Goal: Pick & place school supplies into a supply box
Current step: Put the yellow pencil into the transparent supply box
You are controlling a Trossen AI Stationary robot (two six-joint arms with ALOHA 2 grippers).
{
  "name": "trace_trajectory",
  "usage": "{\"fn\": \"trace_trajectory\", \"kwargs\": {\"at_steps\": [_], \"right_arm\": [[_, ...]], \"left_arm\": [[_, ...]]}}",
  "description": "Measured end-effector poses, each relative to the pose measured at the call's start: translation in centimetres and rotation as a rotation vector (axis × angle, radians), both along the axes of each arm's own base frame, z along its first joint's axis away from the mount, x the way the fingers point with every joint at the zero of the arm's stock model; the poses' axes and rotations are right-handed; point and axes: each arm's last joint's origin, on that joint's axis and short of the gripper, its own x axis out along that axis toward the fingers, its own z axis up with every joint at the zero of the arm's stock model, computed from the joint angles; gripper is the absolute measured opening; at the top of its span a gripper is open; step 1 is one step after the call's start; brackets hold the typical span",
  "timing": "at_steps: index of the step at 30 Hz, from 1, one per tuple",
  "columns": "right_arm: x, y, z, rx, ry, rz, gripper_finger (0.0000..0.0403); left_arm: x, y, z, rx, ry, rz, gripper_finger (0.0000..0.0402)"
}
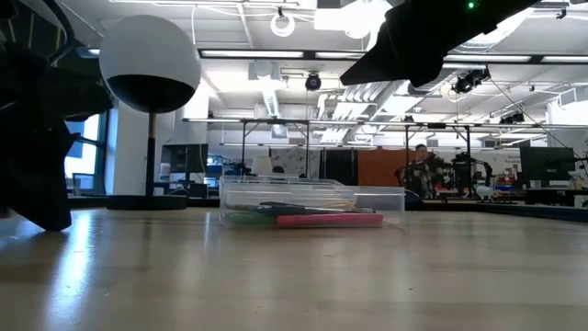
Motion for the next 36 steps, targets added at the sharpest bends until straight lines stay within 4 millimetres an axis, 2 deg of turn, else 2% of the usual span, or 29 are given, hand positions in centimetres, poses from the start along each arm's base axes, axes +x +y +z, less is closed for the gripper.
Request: {"fn": "trace_trajectory", "kwargs": {"at_steps": [2, 4, 8, 10, 12, 15, 24, 27, 30, 36], "right_arm": [[0.0, 0.0, 0.0, -0.004, 0.000, -0.003, 0.0078], [0.0, -0.1, 0.0, -0.005, 0.001, -0.007, 0.0078], [0.1, -0.3, 0.0, 0.005, -0.004, -0.007, 0.0078], [0.2, -0.3, 0.0, 0.015, -0.004, -0.001, 0.0078], [0.2, -0.4, 0.0, 0.022, -0.001, 0.005, 0.0078], [0.2, -0.4, 0.0, 0.037, -0.006, 0.006, 0.0078], [0.3, -0.3, -0.1, 0.067, 0.005, 0.051, 0.0078], [0.3, -0.3, -0.1, 0.079, -0.003, 0.046, 0.0078], [0.3, -0.3, -0.1, 0.085, -0.002, 0.053, 0.0078], [0.3, -0.3, -0.1, 0.084, 0.000, 0.057, 0.0078]], "left_arm": [[0.3, -0.3, 1.1, 0.054, 0.018, -0.018, 0.0083], [0.7, -0.5, 3.2, 0.104, 0.074, -0.042, 0.0083], [0.6, -1.2, 7.1, 0.047, 0.227, 0.074, 0.0083], [1.1, -2.0, 8.6, 0.000, 0.167, 0.118, 0.0083], [1.2, -2.2, 9.0, -0.017, 0.145, 0.144, 0.0083], [1.2, -2.7, 8.6, -0.060, 0.168, 0.166, 0.0083], [0.8, -3.5, 2.9, -0.020, 0.418, 0.308, 0.0083], [0.9, -3.7, 2.3, 0.006, 0.403, 0.317, 0.0083], [1.1, -3.7, 2.2, 0.037, 0.346, 0.318, 0.0083], [1.0, -3.6, 2.3, 0.054, 0.348, 0.331, 0.0083]]}}
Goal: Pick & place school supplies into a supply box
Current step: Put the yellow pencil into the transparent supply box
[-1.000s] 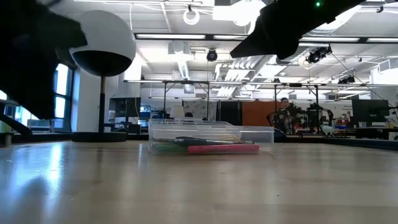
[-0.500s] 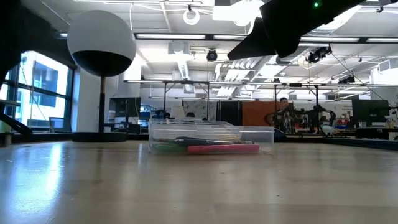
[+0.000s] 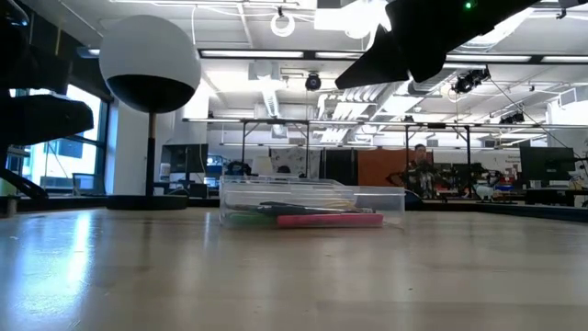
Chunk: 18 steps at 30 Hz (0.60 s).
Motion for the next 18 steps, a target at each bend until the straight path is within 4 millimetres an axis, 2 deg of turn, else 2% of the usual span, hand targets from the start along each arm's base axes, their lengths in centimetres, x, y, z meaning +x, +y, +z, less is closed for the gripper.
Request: {"fn": "trace_trajectory", "kwargs": {"at_steps": [8, 18], "right_arm": [[0.0, 0.0, 0.0, -0.002, 0.001, 0.000, 0.0078], [0.0, 0.0, 0.0, 0.002, 0.004, 0.011, 0.0078]], "left_arm": [[-0.1, 0.0, 0.0, 0.008, -0.006, 0.020, 0.0083], [-0.7, 0.5, -2.0, -0.020, -0.042, 0.025, 0.0083]]}}
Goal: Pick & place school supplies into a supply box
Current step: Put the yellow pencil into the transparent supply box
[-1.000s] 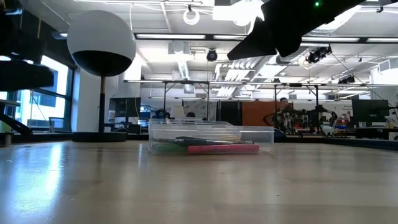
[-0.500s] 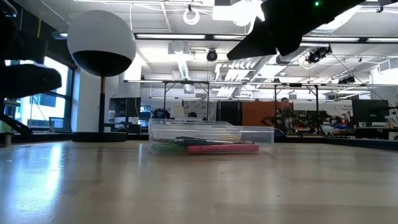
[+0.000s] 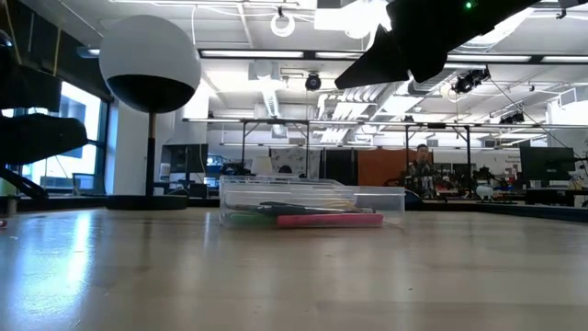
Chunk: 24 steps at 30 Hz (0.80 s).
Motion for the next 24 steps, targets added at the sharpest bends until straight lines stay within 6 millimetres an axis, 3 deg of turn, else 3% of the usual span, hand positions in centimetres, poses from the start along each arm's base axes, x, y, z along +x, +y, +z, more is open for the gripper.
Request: {"fn": "trace_trajectory", "kwargs": {"at_steps": [11, 24], "right_arm": [[0.2, -0.4, 0.0, 0.004, 0.002, -0.006, 0.0078], [0.6, -1.5, 0.0, 0.016, 0.003, -0.029, 0.0078]], "left_arm": [[0.2, 0.3, -0.3, 0.113, -0.081, -0.044, 0.0083], [-0.5, 3.6, -3.2, 0.323, -0.282, -0.054, 0.0083]]}}
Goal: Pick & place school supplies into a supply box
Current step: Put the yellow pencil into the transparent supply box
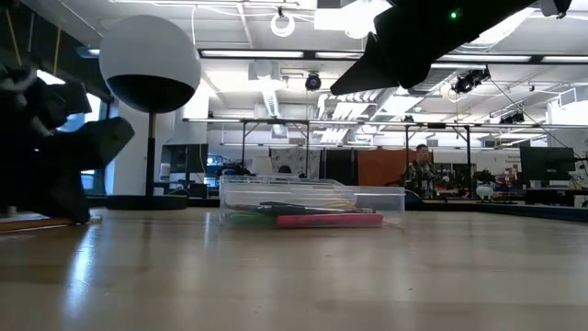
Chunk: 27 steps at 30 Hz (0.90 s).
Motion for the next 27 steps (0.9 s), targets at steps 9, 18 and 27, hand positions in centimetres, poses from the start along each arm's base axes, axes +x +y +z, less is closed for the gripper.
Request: {"fn": "trace_trajectory", "kwargs": {"at_steps": [9, 18, 27], "right_arm": [[0.3, -0.6, 0.0, 0.012, 0.001, -0.001, 0.0078], [0.4, -1.0, 0.0, 0.007, 0.005, -0.006, 0.0078], [0.5, -1.4, 0.0, -0.017, 0.020, -0.006, 0.0078]], "left_arm": [[-0.7, 1.2, -0.7, 0.124, -0.016, -0.056, 0.0083], [-0.5, 4.2, -2.5, 0.188, -0.002, -0.096, 0.0083], [-0.2, 4.6, -2.6, 0.239, -0.012, -0.128, 0.0083]]}}
